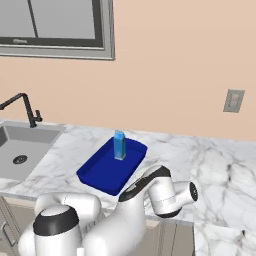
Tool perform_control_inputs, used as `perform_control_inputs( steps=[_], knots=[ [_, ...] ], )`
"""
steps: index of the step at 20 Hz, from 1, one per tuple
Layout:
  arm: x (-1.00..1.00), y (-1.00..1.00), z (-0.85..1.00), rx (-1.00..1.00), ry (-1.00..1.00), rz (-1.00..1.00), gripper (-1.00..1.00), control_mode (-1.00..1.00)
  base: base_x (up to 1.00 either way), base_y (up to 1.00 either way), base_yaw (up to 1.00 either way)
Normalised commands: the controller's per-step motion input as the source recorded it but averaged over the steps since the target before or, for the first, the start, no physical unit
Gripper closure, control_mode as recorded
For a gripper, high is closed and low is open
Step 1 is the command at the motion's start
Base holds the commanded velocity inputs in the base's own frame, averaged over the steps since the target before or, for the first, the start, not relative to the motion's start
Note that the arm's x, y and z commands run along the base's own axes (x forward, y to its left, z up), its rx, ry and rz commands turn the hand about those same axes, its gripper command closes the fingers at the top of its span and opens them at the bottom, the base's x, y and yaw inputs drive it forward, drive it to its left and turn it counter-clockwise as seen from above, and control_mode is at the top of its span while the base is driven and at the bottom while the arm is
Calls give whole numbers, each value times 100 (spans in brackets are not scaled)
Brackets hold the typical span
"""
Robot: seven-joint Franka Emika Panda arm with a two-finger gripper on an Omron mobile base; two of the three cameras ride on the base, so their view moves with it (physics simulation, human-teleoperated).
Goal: Take out the milk from the fridge and place it on the tray on the counter. Then take the sugar cube near the tray and place it in the tray.
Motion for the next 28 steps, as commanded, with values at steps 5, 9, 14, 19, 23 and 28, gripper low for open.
perform_control_inputs(
  steps=[5, 9, 14, 19, 23, 28],
  knots=[
    [0, 0, -21, 0, 0, -1, -100, -100, 0, 0, 0],
    [0, 19, -9, 0, -8, 0, -100, -100, 0, 0, 0],
    [-31, 32, -7, 4, -7, 0, -100, -100, 0, 0, 0],
    [-7, 15, -18, 3, -1, 0, 100, -100, 0, 0, 0],
    [0, 10, -11, 3, 0, 0, 100, -100, 0, 0, 0],
    [0, 2, 0, 2, 0, 0, 100, -100, 0, 0, 0]
  ],
)
